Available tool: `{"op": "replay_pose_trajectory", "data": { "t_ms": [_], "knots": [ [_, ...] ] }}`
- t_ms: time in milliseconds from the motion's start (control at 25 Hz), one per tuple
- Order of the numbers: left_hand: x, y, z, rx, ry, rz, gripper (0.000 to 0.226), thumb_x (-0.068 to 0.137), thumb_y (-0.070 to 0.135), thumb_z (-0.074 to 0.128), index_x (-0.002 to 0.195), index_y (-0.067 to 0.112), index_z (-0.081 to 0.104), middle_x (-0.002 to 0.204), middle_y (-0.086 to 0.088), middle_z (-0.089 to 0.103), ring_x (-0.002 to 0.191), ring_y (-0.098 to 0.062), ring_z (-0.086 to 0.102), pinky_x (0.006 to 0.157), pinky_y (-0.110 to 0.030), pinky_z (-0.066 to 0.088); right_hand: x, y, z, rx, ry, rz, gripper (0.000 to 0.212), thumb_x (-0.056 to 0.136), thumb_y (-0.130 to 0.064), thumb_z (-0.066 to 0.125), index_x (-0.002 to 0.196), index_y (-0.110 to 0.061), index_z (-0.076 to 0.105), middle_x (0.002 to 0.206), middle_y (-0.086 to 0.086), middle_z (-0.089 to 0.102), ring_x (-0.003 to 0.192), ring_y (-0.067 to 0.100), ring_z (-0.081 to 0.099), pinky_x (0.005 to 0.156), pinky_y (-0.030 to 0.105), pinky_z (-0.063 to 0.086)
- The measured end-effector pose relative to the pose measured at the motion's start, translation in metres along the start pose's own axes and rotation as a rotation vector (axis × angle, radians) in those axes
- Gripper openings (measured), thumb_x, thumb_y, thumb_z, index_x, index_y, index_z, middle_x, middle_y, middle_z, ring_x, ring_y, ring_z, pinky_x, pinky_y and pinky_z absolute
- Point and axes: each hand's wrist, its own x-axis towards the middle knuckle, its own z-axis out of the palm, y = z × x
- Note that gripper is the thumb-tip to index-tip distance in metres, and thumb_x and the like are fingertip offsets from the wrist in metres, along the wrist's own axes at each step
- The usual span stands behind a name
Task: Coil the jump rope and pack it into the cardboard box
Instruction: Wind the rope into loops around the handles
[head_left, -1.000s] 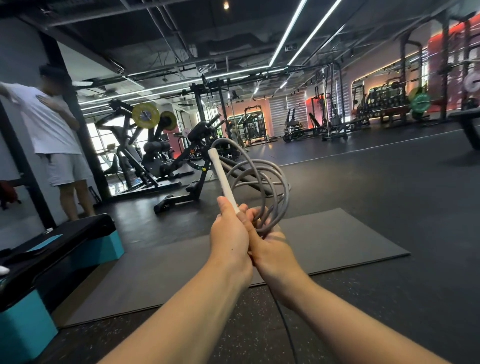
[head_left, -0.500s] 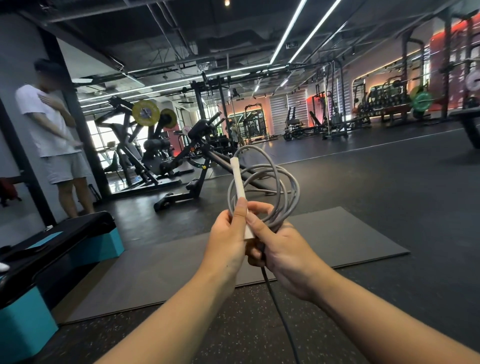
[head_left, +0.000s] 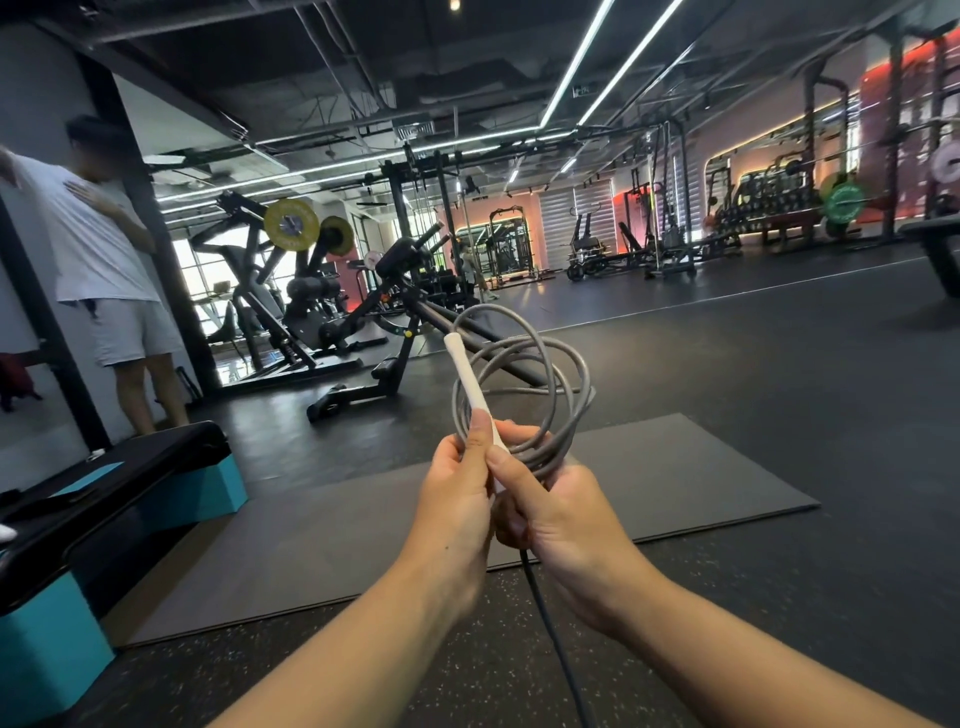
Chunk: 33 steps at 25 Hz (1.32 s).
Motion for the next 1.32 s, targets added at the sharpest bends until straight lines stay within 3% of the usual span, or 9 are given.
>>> {"op": "replay_pose_trajectory", "data": {
  "t_ms": [240, 360, 480, 640, 720, 800, 920, 1160, 1320],
  "knots": [
    [-0.001, 0.004, -0.013, 0.145, 0.011, 0.028, 0.045, 0.095, 0.047, 0.063, 0.12, 0.01, 0.068, 0.118, -0.026, 0.072, 0.096, -0.035, 0.074, 0.072, -0.04, 0.064, 0.004, -0.01, -0.012, -0.098, -0.116, -0.003, 0.02, 0.1, -0.022, 0.061, 0.112, -0.01, 0.071, 0.079, 0.014, 0.04, 0.053, 0.016, 0.029, 0.049, 0.03, 0.026],
    [0.004, 0.011, -0.019, 0.295, 0.11, -0.003, 0.089, 0.08, 0.057, 0.076, 0.15, 0.029, 0.028, 0.138, -0.014, 0.06, 0.113, -0.03, 0.069, 0.098, -0.048, 0.057, 0.007, -0.014, -0.02, -0.107, -0.143, 0.043, 0.019, 0.1, -0.02, 0.061, 0.105, -0.003, 0.066, 0.074, 0.011, 0.043, 0.051, 0.014, 0.029, 0.049, 0.028, 0.024],
    [0.004, 0.038, -0.041, 0.841, 0.145, 0.419, 0.105, 0.08, 0.045, 0.08, 0.159, 0.033, 0.01, 0.164, 0.001, 0.023, 0.149, -0.016, 0.028, 0.121, -0.04, 0.025, 0.012, -0.028, -0.035, -0.253, -0.229, 0.143, 0.018, 0.101, -0.015, 0.058, 0.111, -0.002, 0.066, 0.072, 0.001, 0.049, 0.05, 0.011, 0.031, 0.051, 0.027, 0.026],
    [0.01, 0.101, -0.035, 1.55, -0.387, 0.948, 0.088, 0.081, 0.03, 0.065, 0.159, 0.033, 0.024, 0.172, 0.011, 0.012, 0.158, -0.008, 0.001, 0.128, -0.045, 0.0, 0.016, -0.05, -0.043, -0.557, -0.386, 0.216, 0.022, 0.1, -0.017, 0.062, 0.105, 0.004, 0.063, 0.068, 0.0, 0.047, 0.051, 0.009, 0.037, 0.051, 0.026, 0.031],
    [0.017, 0.119, -0.012, 1.8, -0.655, 0.867, 0.074, 0.082, 0.045, 0.053, 0.153, 0.032, 0.038, 0.169, 0.009, 0.024, 0.158, -0.01, 0.005, 0.128, -0.041, -0.006, 0.017, -0.06, -0.041, -0.663, -0.429, 0.208, 0.015, 0.097, -0.018, 0.065, 0.086, -0.009, 0.062, 0.066, 0.001, 0.048, 0.052, 0.009, 0.041, 0.051, 0.026, 0.033],
    [0.021, 0.123, 0.007, 1.952, -0.798, 0.744, 0.058, 0.087, 0.055, 0.051, 0.137, 0.026, 0.053, 0.149, 0.001, 0.053, 0.148, -0.022, 0.034, 0.121, -0.031, 0.017, 0.018, -0.068, -0.039, -0.743, -0.463, 0.197, 0.016, 0.095, -0.017, 0.066, 0.082, -0.012, 0.06, 0.064, 0.001, 0.05, 0.054, 0.011, 0.045, 0.051, 0.026, 0.037],
    [0.028, 0.117, 0.018, 2.016, -0.817, 0.657, 0.035, 0.092, 0.052, 0.065, 0.101, 0.021, 0.052, 0.089, 0.005, 0.058, 0.079, -0.01, 0.052, 0.064, -0.027, 0.035, 0.017, -0.071, -0.039, -0.899, -0.5, 0.165, 0.018, 0.094, -0.019, 0.067, 0.082, -0.007, 0.063, 0.066, 0.002, 0.055, 0.059, 0.014, 0.05, 0.053, 0.029, 0.043],
    [0.035, 0.107, -0.002, 1.632, -0.763, 0.334, 0.028, 0.096, 0.048, 0.062, 0.097, 0.02, 0.061, 0.075, 0.009, 0.057, 0.061, -0.004, 0.047, 0.055, -0.019, 0.034, 0.016, -0.072, -0.05, -0.855, -0.435, 0.061, 0.014, 0.096, -0.019, 0.069, 0.1, -0.006, 0.065, 0.068, -0.001, 0.059, 0.062, 0.012, 0.049, 0.055, 0.024, 0.038],
    [0.034, 0.104, -0.013, 1.28, -0.696, 0.095, 0.037, 0.089, 0.059, 0.067, 0.097, 0.024, 0.074, 0.068, 0.005, 0.053, 0.055, -0.014, 0.041, 0.049, -0.023, 0.036, 0.02, -0.067, -0.054, -0.598, -0.426, 0.113, 0.041, 0.091, -0.012, 0.074, 0.121, -0.011, 0.046, 0.073, 0.004, 0.063, 0.062, 0.012, 0.054, 0.054, 0.021, 0.039]
  ]
}}
